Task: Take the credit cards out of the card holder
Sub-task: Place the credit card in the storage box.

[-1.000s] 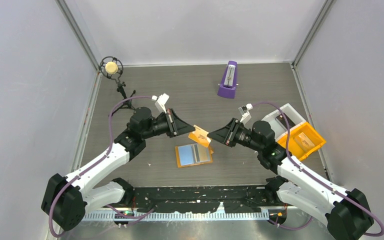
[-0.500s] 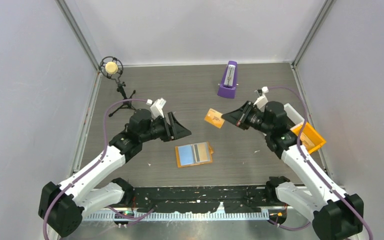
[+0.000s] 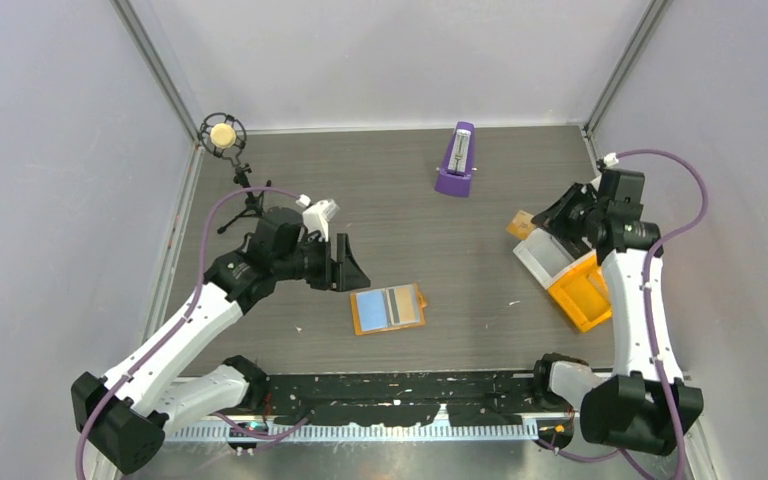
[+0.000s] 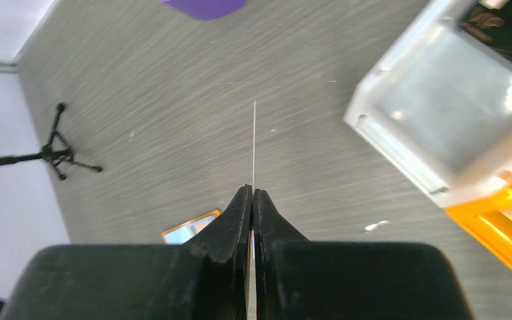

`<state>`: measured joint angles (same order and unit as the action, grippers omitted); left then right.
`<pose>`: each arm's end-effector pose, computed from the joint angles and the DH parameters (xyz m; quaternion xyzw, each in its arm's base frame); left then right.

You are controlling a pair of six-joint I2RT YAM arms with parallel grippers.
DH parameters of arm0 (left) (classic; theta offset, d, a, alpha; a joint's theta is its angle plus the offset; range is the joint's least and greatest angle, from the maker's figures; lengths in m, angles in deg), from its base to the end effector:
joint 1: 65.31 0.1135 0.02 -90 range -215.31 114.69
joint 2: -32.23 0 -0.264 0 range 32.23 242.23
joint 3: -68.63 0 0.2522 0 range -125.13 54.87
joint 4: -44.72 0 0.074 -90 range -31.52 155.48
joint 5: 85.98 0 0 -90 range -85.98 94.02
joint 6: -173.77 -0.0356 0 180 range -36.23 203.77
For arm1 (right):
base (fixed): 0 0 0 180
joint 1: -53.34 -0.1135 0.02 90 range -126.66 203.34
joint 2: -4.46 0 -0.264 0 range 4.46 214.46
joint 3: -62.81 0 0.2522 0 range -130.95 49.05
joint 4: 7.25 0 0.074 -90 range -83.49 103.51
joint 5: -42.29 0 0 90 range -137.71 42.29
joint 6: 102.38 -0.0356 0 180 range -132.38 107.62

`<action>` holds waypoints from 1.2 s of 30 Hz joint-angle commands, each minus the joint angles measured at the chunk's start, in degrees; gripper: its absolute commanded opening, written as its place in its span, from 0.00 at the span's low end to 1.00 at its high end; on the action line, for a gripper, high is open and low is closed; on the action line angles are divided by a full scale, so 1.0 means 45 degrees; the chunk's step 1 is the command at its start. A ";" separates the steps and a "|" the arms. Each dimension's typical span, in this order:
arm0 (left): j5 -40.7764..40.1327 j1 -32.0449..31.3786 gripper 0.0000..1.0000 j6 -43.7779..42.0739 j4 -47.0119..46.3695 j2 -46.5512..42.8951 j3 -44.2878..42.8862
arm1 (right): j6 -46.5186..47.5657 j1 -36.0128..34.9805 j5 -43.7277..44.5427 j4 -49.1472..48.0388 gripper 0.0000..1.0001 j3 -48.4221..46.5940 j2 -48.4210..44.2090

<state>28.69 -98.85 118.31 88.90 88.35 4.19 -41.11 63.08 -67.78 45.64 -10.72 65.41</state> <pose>0.1656 -0.1276 0.3069 0.0896 0.8707 -0.4065 0.2619 0.2188 -0.0252 0.3297 0.2253 0.8678 0.2242 0.3820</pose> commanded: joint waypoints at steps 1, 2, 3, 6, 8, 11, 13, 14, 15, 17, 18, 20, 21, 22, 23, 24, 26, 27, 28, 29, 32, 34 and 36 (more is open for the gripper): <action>0.0977 -0.0041 0.60 -0.1924 0.2507 -0.0275 -0.0681 | 0.2126 0.0676 0.1155 0.3066 0.05 -0.2162 0.1031; 0.1256 -0.0046 0.60 -0.2026 0.2683 -0.0375 -0.0715 | 0.2302 0.0777 0.2092 0.3434 0.05 -0.2816 0.1276; 0.1474 -0.0047 0.60 -0.2092 0.2759 -0.0536 -0.0651 | 0.2547 0.0820 0.2515 0.4224 0.05 -0.3165 0.1347; 0.1149 -0.0352 0.60 -0.2211 0.2665 -0.1324 -0.0121 | 0.2859 0.0984 0.4211 0.5858 0.05 -0.4667 0.1478; 0.0685 -0.0856 0.61 -0.2392 0.2770 -0.1610 0.0122 | 0.3048 0.1272 0.4869 0.6675 0.05 -0.5300 0.1715; 0.0053 -0.1664 0.61 -0.2764 0.3326 -0.1685 -0.0028 | 0.3288 0.1911 0.4945 0.7142 0.05 -0.5753 0.2029; -0.0296 -0.1931 0.61 -0.2887 0.3455 -0.1825 -0.0052 | 0.3459 0.2337 0.4903 0.7229 0.05 -0.5802 0.2192; -0.0407 -0.1999 0.61 -0.2891 0.3473 -0.1867 -0.0033 | 0.3563 0.2469 0.4946 0.7238 0.05 -0.5772 0.2265; -0.0438 -0.2049 0.61 -0.2891 0.3475 -0.1880 -0.0014 | 0.3617 0.2759 0.5041 0.7239 0.05 -0.5681 0.2300; -0.0424 -0.2107 0.61 -0.2908 0.3476 -0.1866 0.0020 | 0.3807 0.3144 0.5208 0.7197 0.05 -0.5397 0.2379; -0.0438 -0.2099 0.61 -0.2894 0.3476 -0.1860 0.0044 | 0.3899 0.3254 0.5293 0.7064 0.05 -0.5296 0.2386; -0.0540 -0.2116 0.61 -0.2892 0.3481 -0.1861 0.0097 | 0.4031 0.3628 0.5522 0.6801 0.05 -0.4907 0.2432; -0.0625 -0.2107 0.61 -0.2891 0.3454 -0.1865 0.0107 | 0.4126 0.3845 0.5571 0.6699 0.05 -0.4635 0.2496; -0.0702 -0.2106 0.61 -0.2877 0.3419 -0.1860 0.0137 | 0.4181 0.3965 0.5583 0.6490 0.05 -0.4495 0.2542; -0.0763 -0.2106 0.61 -0.2855 0.3359 -0.1828 0.0147 | 0.4320 0.4163 0.5601 0.6397 0.05 -0.4317 0.2685; -0.0817 -0.2103 0.61 -0.2843 0.3315 -0.1802 0.0148 | 0.4415 0.4374 0.5607 0.6293 0.05 -0.4258 0.2773; -0.0945 -0.2110 0.61 -0.2879 0.3337 -0.1607 0.0102 | 0.4708 0.4715 0.5530 0.6175 0.05 -0.4165 0.3086; -0.1047 -0.2109 0.61 -0.2942 0.3410 -0.1493 0.0059 | 0.4916 0.4811 0.5348 0.6076 0.05 -0.4146 0.3299; -0.1170 -0.2106 0.61 -0.2981 0.3507 -0.1335 -0.0007 | 0.5025 0.4995 0.5245 0.6033 0.05 -0.4151 0.3393; -0.1246 -0.2104 0.61 -0.3015 0.3577 -0.1220 -0.0050 | 0.5229 0.5068 0.5204 0.5987 0.05 -0.4156 0.3596; -0.1291 -0.2102 0.61 -0.2995 0.3603 -0.0904 -0.0114 | 0.5493 0.5361 0.4844 0.5855 0.05 -0.4130 0.3938; -0.1382 -0.2105 0.60 -0.2961 0.3611 -0.0763 -0.0205 | 0.5541 0.5508 0.4680 0.5583 0.05 -0.4110 0.4064; -0.1533 -0.2098 0.60 -0.2900 0.3617 -0.0718 -0.0283 | 0.5574 0.5641 0.4191 0.5178 0.06 -0.4056 0.4220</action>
<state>23.40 -108.07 105.79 104.70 84.92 4.65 -18.20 87.25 -45.31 72.90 -28.93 84.21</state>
